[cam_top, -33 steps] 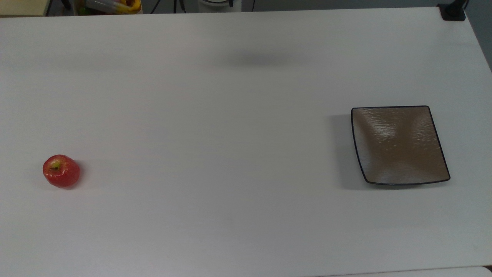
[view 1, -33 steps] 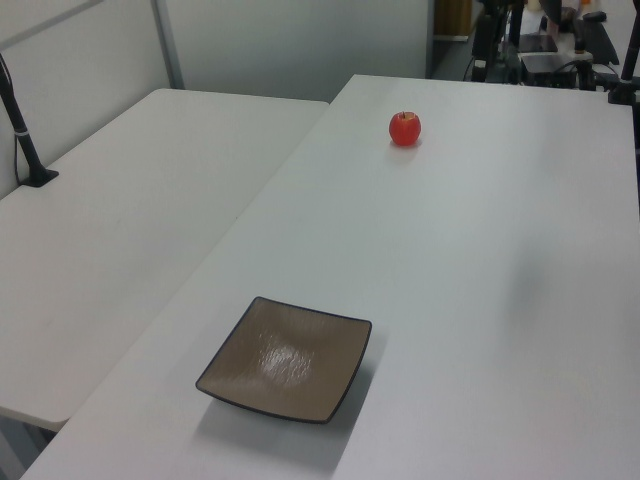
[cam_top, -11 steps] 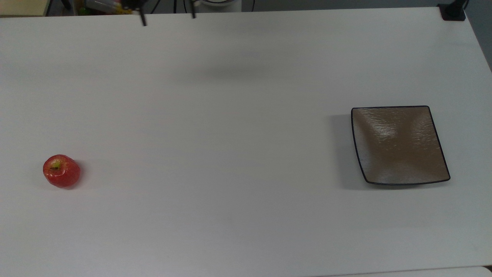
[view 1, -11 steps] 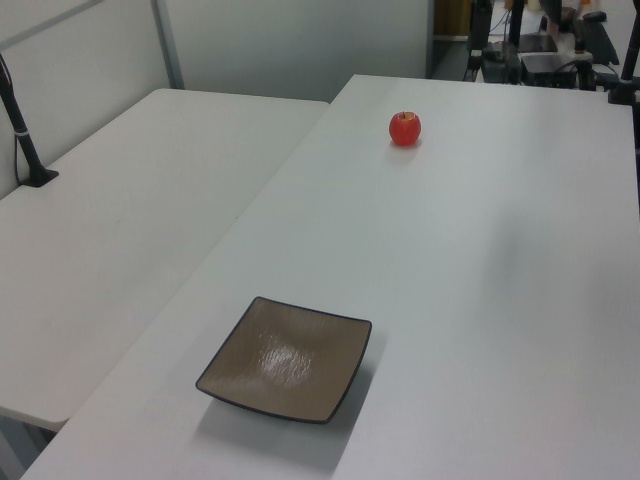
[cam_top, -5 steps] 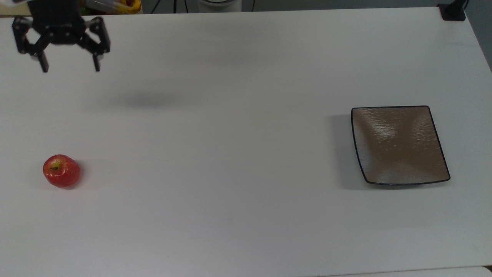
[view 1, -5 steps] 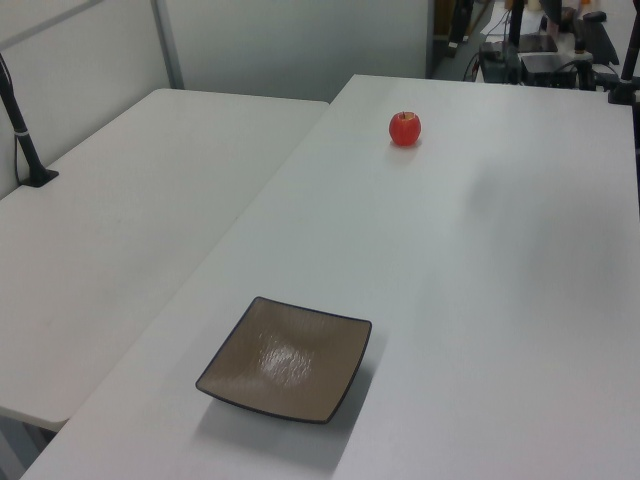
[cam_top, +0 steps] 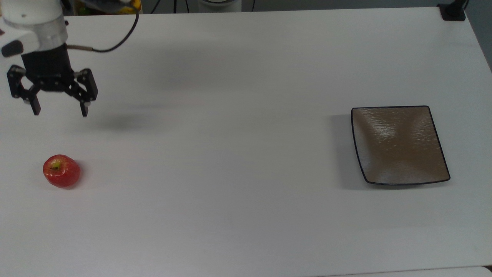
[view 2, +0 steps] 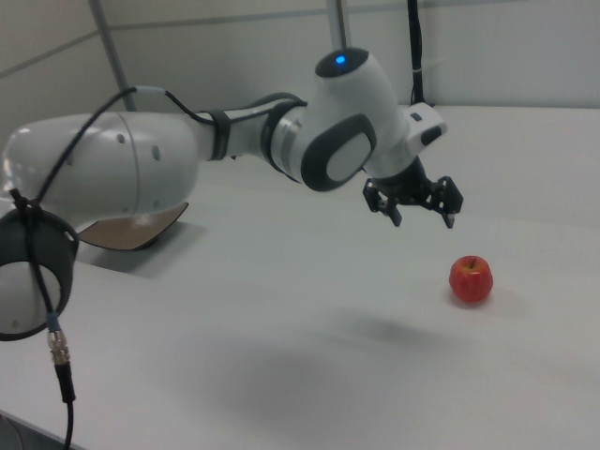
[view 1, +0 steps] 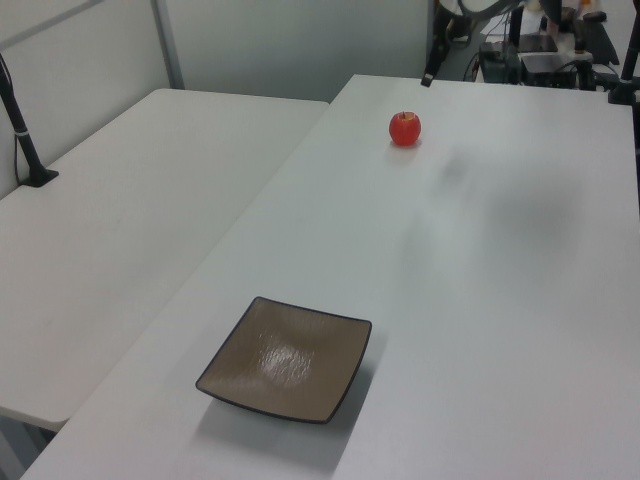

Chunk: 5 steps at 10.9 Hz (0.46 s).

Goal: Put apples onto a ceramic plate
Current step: 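Move the open gripper over the red apple and lower it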

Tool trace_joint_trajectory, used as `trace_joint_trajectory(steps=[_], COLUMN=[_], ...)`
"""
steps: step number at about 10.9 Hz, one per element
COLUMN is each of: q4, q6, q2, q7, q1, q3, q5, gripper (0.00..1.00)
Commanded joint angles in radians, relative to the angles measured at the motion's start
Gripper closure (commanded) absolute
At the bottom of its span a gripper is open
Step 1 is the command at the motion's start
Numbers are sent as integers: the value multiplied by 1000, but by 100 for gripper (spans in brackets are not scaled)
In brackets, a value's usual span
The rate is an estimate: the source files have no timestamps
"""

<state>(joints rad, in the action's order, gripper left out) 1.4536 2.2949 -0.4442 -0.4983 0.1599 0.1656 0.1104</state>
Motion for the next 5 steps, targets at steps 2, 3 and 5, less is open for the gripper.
trace_joint_trajectory(steps=[2,3,5], q4=[-36,-38,-80], q6=[214,269,307], q2=[-146,-178,-241], q7=[93,109,124], q1=[9,9,9], q3=[-3,-5,-8], q5=[46,46,46], gripper=[0,0,0])
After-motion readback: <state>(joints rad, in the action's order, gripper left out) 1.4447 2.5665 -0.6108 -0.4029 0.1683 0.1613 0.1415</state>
